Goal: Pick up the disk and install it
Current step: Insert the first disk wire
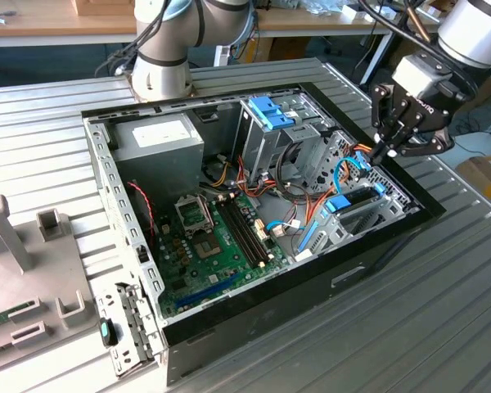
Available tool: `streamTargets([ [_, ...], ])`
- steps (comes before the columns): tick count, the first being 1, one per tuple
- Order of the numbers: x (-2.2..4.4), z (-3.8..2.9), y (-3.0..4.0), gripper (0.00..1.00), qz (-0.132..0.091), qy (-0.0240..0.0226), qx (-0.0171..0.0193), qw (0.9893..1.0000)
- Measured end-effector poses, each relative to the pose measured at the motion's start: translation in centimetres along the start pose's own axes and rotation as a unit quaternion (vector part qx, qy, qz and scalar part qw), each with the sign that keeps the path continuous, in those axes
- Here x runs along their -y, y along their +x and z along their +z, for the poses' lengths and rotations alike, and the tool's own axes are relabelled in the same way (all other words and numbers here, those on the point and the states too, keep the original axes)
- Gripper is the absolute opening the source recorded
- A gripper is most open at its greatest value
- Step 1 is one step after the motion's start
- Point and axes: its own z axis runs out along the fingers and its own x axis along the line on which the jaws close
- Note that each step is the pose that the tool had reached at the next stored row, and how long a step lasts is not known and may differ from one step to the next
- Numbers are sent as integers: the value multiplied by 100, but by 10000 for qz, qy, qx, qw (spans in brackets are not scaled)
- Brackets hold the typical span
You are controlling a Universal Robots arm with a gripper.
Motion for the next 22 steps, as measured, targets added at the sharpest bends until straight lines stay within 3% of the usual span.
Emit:
streamTargets([
  [2,-29,0,22,17,1,1,16,10000],
  [4,-105,-1,49,17,0,2,26,10000],
  [11,-256,15,58,17,94,9,26,10000],
  [15,-279,26,57,17,241,20,21,9997],
  [18,-282,36,57,17,523,40,13,9986],
  [22,-289,36,69,17,651,49,21,9979],
])
